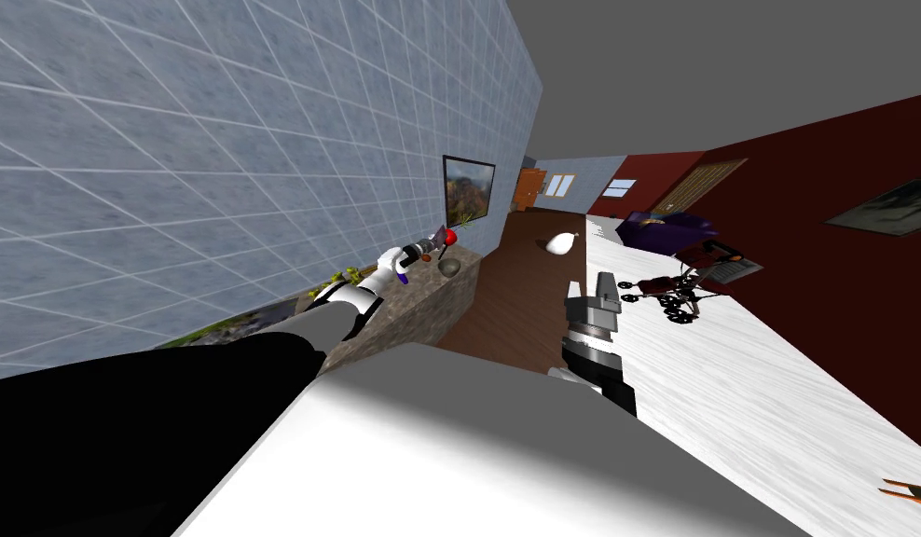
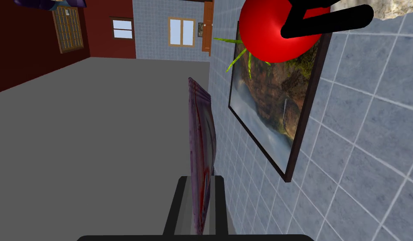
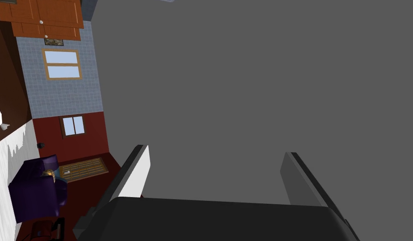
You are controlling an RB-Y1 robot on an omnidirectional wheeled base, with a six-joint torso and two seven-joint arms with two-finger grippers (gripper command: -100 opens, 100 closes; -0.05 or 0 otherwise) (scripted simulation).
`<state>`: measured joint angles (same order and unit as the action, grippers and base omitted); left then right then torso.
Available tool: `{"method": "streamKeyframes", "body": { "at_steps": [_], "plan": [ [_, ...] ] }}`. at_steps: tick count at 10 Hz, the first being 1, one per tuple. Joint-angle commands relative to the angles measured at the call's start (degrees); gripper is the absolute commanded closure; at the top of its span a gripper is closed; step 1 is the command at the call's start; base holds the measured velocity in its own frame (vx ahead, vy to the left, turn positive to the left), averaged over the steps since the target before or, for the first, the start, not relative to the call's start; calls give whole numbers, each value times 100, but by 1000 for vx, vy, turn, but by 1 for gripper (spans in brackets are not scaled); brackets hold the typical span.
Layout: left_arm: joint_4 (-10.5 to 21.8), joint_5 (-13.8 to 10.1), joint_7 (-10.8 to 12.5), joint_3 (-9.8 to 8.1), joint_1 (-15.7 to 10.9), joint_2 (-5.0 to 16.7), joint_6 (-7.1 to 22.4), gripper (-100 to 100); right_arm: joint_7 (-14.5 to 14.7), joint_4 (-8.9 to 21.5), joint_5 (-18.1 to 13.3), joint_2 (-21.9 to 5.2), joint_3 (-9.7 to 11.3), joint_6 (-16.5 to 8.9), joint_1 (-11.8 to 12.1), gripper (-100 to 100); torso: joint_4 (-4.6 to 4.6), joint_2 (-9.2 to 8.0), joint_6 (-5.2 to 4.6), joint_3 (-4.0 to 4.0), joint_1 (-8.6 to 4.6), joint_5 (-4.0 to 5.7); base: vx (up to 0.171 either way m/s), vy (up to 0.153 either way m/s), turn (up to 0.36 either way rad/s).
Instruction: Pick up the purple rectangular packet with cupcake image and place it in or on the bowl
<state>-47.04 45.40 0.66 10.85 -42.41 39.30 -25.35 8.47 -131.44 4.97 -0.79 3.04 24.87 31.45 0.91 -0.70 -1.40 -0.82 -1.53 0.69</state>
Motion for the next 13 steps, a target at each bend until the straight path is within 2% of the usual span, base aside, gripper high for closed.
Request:
{"method": "streamKeyframes", "body": {
  "at_steps": [1,2,5,6,7,8,12,13],
  "plan": [
    [-123,63,57,125,122,97,-286,100,0,0,0,0,0,0,0,0,0,0,0,0,0,0,-21,16,-45],
    [-123,63,57,125,122,97,-334,100,0,0,0,0,0,0,0,0,0,-2,-2,-1,-2,1,-18,11,-31],
    [-78,146,31,252,212,194,-885,100,0,0,0,0,0,0,0,0,2,-3,0,-2,-3,2,-19,13,-38],
    [-72,155,28,265,222,204,-945,100,0,0,0,0,0,0,0,0,4,-5,1,-4,-3,4,-17,9,-21],
    [-120,149,62,264,234,203,-859,100,0,0,0,0,0,0,0,0,5,-4,2,-5,-5,5,-8,2,-4],
    [-110,151,57,267,235,201,-888,-100,0,0,0,0,0,0,0,0,7,-1,3,-5,-7,7,0,0,0],
    [-111,151,58,268,235,201,-886,-100,0,0,0,0,0,0,0,0,7,1,3,-3,-8,7,0,0,0],
    [-111,151,58,268,235,201,-886,0,0,0,0,0,0,0,0,0,7,1,3,-3,-8,7,0,0,0]
  ]
}}
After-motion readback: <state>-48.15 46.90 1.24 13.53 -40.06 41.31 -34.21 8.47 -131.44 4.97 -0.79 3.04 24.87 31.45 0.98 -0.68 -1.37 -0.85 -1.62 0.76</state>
